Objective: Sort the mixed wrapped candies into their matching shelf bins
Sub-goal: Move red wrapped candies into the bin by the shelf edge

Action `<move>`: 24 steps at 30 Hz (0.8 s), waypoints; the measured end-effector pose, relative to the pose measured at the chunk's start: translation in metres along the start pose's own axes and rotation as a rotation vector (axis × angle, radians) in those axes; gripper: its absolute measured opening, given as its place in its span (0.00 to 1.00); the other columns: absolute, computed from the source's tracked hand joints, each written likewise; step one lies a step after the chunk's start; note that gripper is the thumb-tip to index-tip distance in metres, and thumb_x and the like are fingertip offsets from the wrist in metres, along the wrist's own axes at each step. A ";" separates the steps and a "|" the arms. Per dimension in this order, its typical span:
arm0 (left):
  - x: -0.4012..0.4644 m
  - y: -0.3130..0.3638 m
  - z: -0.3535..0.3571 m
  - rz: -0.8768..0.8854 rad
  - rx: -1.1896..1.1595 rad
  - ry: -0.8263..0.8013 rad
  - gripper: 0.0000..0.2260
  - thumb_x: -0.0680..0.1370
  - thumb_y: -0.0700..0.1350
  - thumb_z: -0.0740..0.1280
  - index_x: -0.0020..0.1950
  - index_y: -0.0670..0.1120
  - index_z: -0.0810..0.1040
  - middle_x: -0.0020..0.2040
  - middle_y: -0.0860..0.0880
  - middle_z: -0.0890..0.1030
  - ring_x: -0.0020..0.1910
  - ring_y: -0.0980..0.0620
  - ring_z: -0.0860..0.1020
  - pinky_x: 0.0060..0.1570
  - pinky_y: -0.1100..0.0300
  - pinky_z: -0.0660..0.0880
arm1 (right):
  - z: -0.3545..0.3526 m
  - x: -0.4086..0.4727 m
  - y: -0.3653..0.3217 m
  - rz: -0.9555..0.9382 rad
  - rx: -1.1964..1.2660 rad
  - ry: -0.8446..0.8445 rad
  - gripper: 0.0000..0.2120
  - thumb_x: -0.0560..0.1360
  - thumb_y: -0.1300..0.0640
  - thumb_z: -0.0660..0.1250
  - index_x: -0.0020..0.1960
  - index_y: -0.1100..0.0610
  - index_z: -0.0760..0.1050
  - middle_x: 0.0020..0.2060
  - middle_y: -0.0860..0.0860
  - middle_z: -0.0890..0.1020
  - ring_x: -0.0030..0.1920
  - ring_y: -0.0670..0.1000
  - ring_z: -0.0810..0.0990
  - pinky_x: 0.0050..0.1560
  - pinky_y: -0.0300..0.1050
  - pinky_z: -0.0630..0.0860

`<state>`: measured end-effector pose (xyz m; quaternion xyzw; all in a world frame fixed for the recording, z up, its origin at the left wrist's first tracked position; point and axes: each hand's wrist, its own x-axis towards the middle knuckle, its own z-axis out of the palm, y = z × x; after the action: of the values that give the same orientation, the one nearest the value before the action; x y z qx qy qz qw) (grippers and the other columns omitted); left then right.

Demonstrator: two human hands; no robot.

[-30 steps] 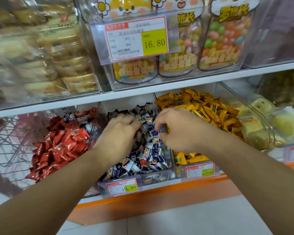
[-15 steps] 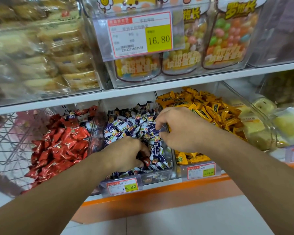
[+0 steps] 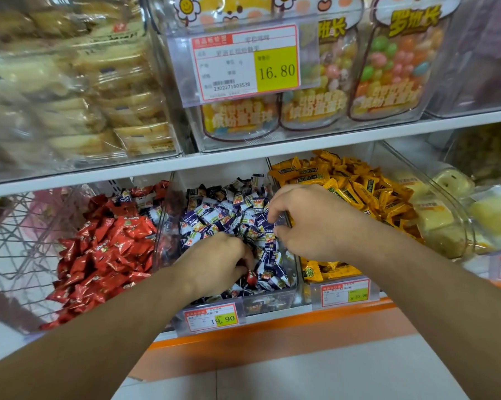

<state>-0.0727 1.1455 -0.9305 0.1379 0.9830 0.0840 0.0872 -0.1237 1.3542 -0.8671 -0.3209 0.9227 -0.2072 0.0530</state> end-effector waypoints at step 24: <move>-0.115 -0.041 -0.069 -0.354 -0.049 0.568 0.14 0.80 0.47 0.68 0.65 0.54 0.80 0.61 0.52 0.80 0.62 0.50 0.76 0.65 0.52 0.73 | -0.006 -0.005 -0.005 0.026 -0.021 -0.010 0.07 0.78 0.55 0.73 0.56 0.48 0.83 0.62 0.41 0.80 0.66 0.45 0.76 0.68 0.43 0.72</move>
<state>0.0124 1.0634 -0.8541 -0.0661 0.9744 0.1264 -0.1739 -0.1185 1.3555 -0.8598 -0.3103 0.9287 -0.1950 0.0571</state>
